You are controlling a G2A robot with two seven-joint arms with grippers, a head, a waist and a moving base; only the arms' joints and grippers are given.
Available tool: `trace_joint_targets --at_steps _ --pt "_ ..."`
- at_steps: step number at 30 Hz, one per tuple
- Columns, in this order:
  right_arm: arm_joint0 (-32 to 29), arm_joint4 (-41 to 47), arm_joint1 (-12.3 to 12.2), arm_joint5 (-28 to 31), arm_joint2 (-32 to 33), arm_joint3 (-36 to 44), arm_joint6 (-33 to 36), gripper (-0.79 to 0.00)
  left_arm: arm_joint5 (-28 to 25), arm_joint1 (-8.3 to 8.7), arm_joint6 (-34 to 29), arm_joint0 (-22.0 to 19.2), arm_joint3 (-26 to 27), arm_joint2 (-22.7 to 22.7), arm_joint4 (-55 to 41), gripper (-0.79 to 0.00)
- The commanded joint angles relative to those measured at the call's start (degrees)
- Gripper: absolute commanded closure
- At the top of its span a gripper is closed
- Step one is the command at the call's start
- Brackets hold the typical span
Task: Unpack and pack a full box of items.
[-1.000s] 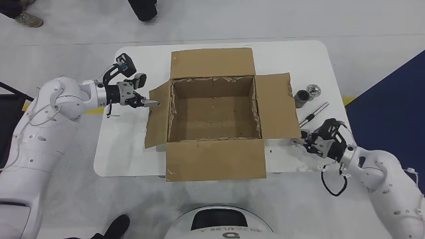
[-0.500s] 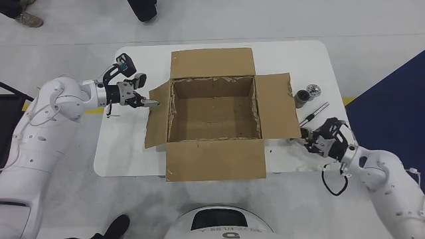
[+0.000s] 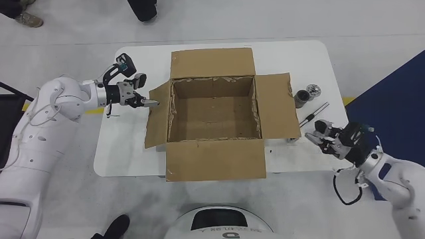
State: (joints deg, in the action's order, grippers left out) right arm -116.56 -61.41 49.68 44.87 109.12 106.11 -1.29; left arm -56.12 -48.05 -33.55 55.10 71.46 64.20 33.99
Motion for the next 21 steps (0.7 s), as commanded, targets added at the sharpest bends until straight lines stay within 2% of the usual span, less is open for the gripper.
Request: trace_joint_targets --at_steps 1,3,13,17,21 --pt "-0.8 -0.3 0.0 -0.2 1.4 3.1 1.0 -0.385 0.0 0.0 0.0 0.0 0.0 0.0 0.0 -0.785" --pt "-1.0 0.5 0.0 0.1 2.2 5.4 2.4 -0.785 0.0 0.0 0.0 0.0 0.0 0.0 0.0 -0.785" --pt "-0.3 1.8 0.0 0.3 1.8 6.2 3.5 -0.785 0.0 0.0 0.0 0.0 0.0 0.0 0.0 -0.785" --pt "5.1 2.3 -0.2 0.0 -2.4 7.2 9.5 -0.785 0.3 -0.01 0.3 0.1 0.0 0.0 0.0 -0.785" --pt "13.1 3.9 -0.4 -2.7 -8.5 6.6 17.7 -0.785 0.7 0.37 4.1 2.6 0.7 1.8 1.1 -0.785"
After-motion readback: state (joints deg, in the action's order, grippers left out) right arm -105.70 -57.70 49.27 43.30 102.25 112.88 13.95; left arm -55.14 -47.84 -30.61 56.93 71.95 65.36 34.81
